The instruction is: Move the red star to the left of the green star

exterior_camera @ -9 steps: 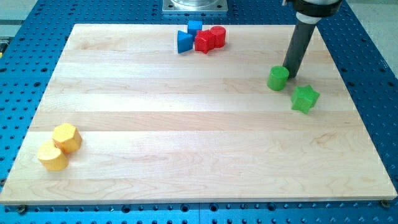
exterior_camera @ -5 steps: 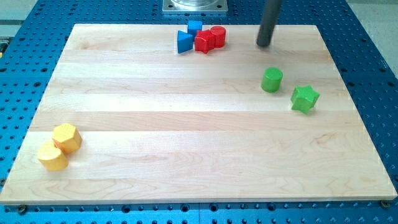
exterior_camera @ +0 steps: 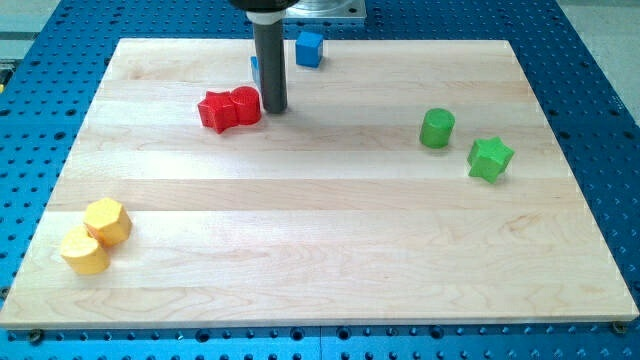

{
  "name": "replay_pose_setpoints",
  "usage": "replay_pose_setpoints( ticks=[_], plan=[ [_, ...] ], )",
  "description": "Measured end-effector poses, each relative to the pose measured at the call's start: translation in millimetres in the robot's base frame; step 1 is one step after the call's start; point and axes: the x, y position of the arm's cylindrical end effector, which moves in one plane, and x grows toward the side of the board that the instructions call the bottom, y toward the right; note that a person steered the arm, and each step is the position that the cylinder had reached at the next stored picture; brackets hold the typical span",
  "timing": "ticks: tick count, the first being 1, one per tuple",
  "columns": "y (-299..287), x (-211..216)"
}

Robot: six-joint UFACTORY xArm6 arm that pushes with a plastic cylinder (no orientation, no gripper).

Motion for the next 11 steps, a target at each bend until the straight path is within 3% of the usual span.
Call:
replay_pose_setpoints(
  ticks=[2, 3, 4, 6, 8, 9, 10, 11],
  plan=[
    [-98.6, -22.2],
    [-159.8, 7.3],
    [-170.1, 43.4],
    [-30.5, 47.8],
    [-29.7, 35.0],
    [27.4, 21.3],
    [113.8, 40.7],
    [163.0, 77.6]
  ],
)
